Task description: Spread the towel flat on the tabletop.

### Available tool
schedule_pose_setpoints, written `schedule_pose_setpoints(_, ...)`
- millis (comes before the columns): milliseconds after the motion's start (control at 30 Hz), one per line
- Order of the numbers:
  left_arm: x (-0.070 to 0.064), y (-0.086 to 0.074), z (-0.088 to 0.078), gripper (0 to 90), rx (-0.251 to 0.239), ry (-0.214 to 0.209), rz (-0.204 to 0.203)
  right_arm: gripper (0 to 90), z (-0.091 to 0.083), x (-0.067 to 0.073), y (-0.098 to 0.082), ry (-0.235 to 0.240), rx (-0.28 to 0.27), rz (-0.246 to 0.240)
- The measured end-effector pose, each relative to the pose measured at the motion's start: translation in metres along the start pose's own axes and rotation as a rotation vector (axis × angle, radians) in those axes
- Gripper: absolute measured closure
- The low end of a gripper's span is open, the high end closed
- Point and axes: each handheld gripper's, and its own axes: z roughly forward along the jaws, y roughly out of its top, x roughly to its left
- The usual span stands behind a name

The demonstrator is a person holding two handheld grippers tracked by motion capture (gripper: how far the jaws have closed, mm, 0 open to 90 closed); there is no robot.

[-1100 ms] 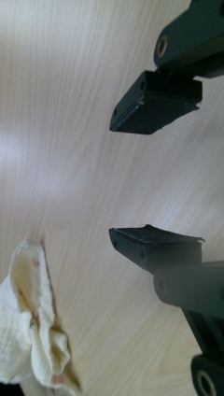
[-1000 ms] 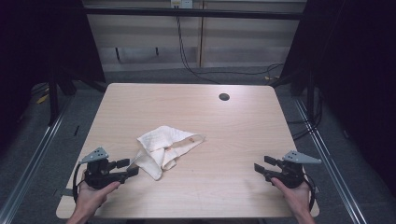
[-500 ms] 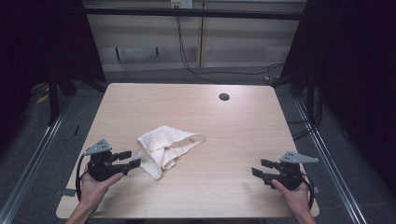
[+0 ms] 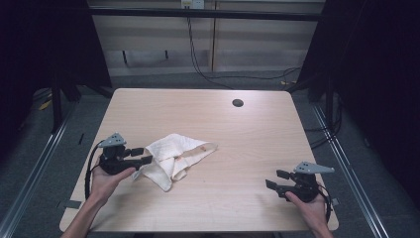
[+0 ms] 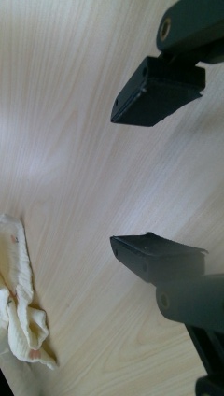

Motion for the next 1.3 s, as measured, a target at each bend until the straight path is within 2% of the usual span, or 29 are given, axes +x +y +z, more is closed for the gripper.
schedule_pose_setpoints(33,0.002,0.003,0.003,46.2,0.006,-0.004,0.002,33.2,0.000,0.000,0.000,-0.002,0.000,0.004)
schedule_pose_setpoints(233,0.013,0.010,0.021,42.9,0.007,0.057,0.005,32.7,0.004,0.002,0.000,0.016,0.017,-0.011)
schedule_pose_setpoints(300,0.016,0.009,0.030,42.5,0.013,0.032,-0.027,32.4,0.005,0.003,0.001,0.020,0.024,-0.019)
schedule_pose_setpoints(333,0.015,0.009,0.037,42.6,0.031,0.041,-0.027,32.4,0.006,0.004,0.001,0.020,0.024,-0.017)
schedule_pose_setpoints(367,0.014,0.008,0.040,42.7,0.037,0.044,-0.017,32.4,0.006,0.004,0.001,0.021,0.025,-0.019)
schedule_pose_setpoints(400,0.012,0.007,0.044,42.7,0.057,0.029,-0.012,32.4,0.006,0.004,0.001,0.023,0.023,-0.024)
schedule_pose_setpoints(467,0.007,0.005,0.049,43.1,0.090,0.030,0.027,32.3,0.006,0.005,0.001,0.029,0.022,-0.025)
schedule_pose_setpoints(567,0.003,0.007,0.052,42.9,0.091,0.016,0.048,32.0,0.006,0.007,0.001,0.031,0.028,-0.032)
schedule_pose_setpoints(633,0.003,0.006,0.053,41.4,0.094,0.011,0.050,31.8,0.006,0.007,0.001,0.033,0.032,-0.034)
schedule_pose_setpoints(733,0.005,0.002,0.059,39.6,0.122,0.032,0.065,31.4,0.005,0.007,0.000,0.035,0.032,-0.035)
schedule_pose_setpoints(800,0.007,-0.002,0.064,40.6,0.146,0.025,0.068,31.3,0.005,0.007,0.000,0.034,0.031,-0.031)
schedule_pose_setpoints(833,0.007,-0.003,0.066,42.1,0.163,0.030,0.080,31.1,0.005,0.008,0.000,0.033,0.031,-0.031)
schedule_pose_setpoints(900,0.005,-0.006,0.070,53.6,0.184,0.027,0.102,30.9,0.005,0.008,0.000,0.034,0.035,-0.027)
schedule_pose_setpoints(933,0.005,-0.007,0.072,56.1,0.196,0.036,0.111,30.9,0.005,0.008,0.000,0.035,0.037,-0.028)
schedule_pose_setpoints(1067,0.001,-0.011,0.079,68.9,0.214,0.012,0.133,30.8,0.006,0.009,-0.001,0.039,0.048,-0.032)
schedule_pose_setpoints(1200,-0.008,-0.014,0.079,77.6,0.222,-0.020,0.159,30.0,0.006,0.013,0.000,0.032,0.060,-0.052)
schedule_pose_setpoints(1267,-0.015,-0.016,0.077,79.5,0.225,-0.001,0.178,30.2,0.006,0.018,0.001,0.017,0.071,-0.059)
schedule_pose_setpoints(1300,-0.017,-0.017,0.077,80.0,0.226,-0.009,0.179,30.2,0.006,0.019,0.001,0.016,0.078,-0.064)
